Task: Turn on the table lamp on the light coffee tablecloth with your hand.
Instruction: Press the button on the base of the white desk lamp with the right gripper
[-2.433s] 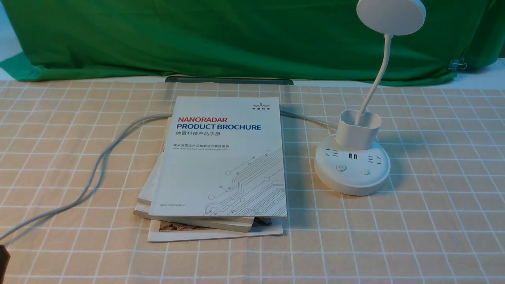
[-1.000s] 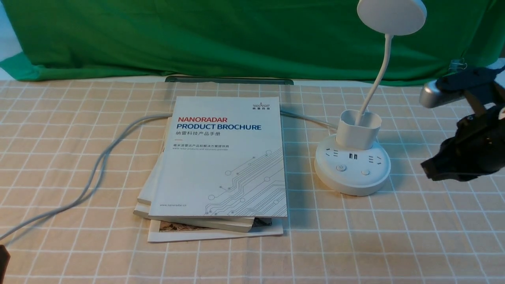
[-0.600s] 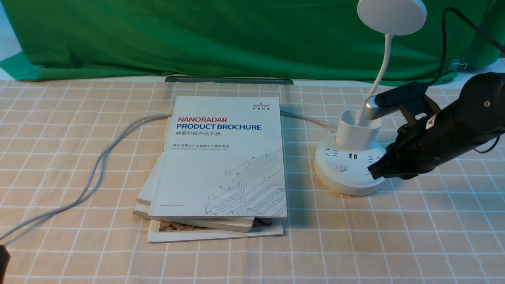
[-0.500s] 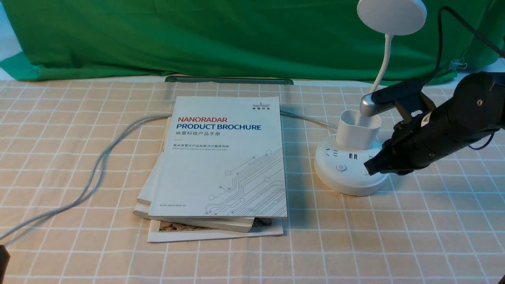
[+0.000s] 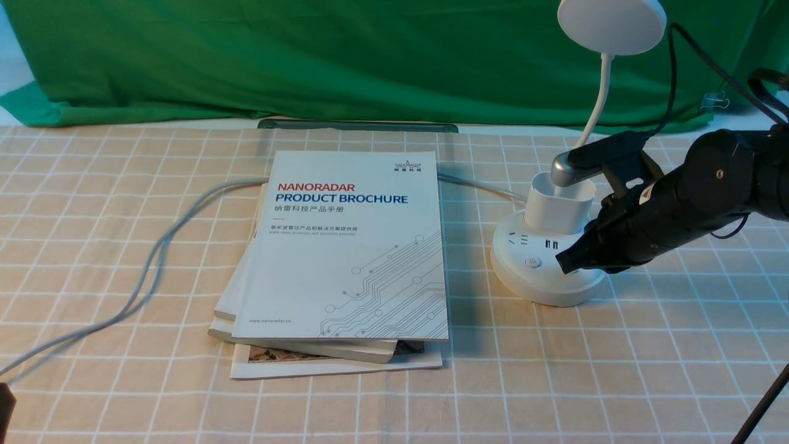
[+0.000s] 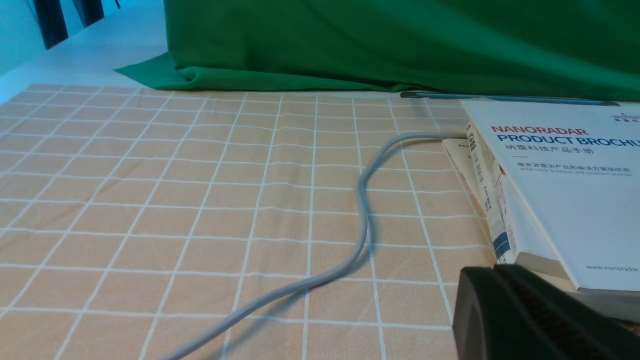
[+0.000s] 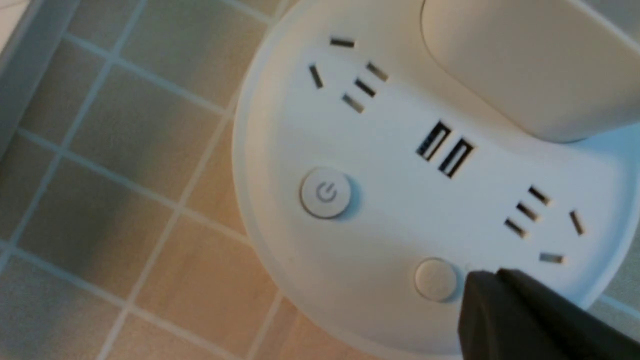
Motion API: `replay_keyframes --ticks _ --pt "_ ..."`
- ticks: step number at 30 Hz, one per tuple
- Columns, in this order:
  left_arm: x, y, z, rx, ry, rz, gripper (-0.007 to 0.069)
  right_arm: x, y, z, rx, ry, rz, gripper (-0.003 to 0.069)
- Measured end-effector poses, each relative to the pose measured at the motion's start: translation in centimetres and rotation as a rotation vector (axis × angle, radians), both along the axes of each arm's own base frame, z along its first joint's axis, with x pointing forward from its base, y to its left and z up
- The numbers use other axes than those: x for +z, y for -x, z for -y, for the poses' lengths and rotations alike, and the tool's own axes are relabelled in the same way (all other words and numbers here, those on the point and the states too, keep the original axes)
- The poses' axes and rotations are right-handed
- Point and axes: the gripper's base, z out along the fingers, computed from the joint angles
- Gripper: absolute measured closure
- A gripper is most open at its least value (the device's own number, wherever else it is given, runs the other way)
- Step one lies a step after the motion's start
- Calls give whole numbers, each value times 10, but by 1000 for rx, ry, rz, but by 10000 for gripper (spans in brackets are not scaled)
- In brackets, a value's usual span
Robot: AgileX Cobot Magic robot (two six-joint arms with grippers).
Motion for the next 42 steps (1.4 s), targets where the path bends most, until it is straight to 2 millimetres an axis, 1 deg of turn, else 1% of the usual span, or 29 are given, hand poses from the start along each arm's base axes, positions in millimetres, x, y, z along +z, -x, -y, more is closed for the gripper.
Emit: replay_keyframes --ticks 8,19,23,25,42 --pt "0 0 0 0 0 0 603 0 1 -11 21 -9 28 631" --pt "0 0 0 0 0 0 603 -2 0 -11 5 -16 23 631" --pt "0 0 0 0 0 0 603 -13 -1 -11 6 -3 -17 631" --pt "0 0 0 0 0 0 603 -14 -1 -11 6 -3 -18 631" --pt "0 0 0 0 0 0 603 -11 -3 -11 -18 -20 -3 630"
